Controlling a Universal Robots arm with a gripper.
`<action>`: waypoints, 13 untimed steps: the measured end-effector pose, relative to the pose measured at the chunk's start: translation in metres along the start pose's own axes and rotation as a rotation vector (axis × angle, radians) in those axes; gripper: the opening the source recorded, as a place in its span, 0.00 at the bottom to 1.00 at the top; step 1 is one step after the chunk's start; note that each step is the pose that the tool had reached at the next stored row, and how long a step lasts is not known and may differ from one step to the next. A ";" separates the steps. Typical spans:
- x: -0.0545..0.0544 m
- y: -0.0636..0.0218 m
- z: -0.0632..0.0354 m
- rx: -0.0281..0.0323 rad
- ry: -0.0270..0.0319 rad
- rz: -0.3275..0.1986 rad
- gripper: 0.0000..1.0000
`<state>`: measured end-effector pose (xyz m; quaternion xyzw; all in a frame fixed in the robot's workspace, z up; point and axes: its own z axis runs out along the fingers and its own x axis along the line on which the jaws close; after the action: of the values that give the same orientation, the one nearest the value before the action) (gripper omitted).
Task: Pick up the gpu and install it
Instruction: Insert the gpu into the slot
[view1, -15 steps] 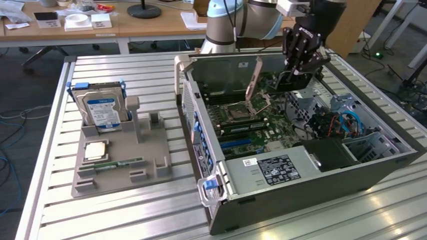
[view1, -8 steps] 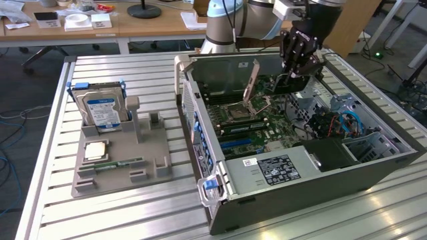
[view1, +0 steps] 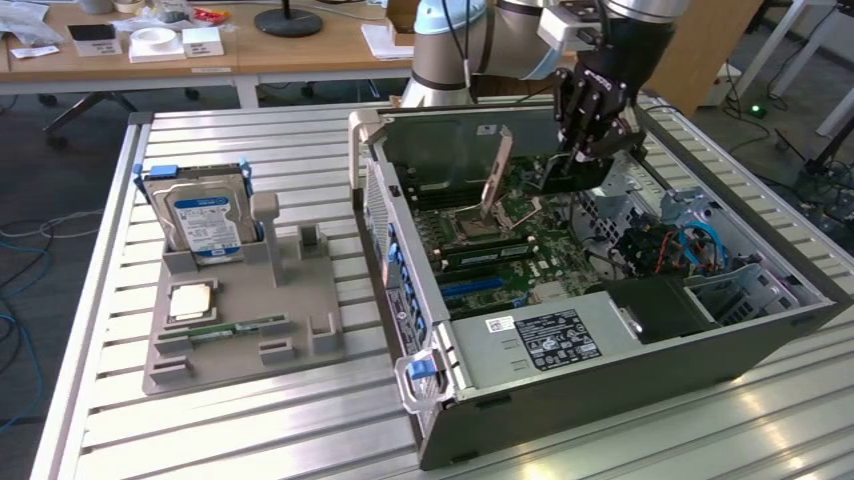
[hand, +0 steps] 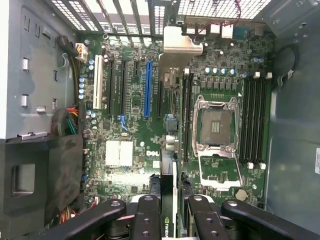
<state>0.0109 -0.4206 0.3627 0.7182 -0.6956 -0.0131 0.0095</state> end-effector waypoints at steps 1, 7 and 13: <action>0.000 0.0006 0.0006 0.0000 0.0001 0.000 0.26; 0.000 0.0031 0.0022 0.0003 0.0001 0.000 0.26; 0.000 0.0044 0.0032 0.0003 0.0000 0.000 0.26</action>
<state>0.0064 -0.4206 0.3596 0.7183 -0.6955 -0.0130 0.0095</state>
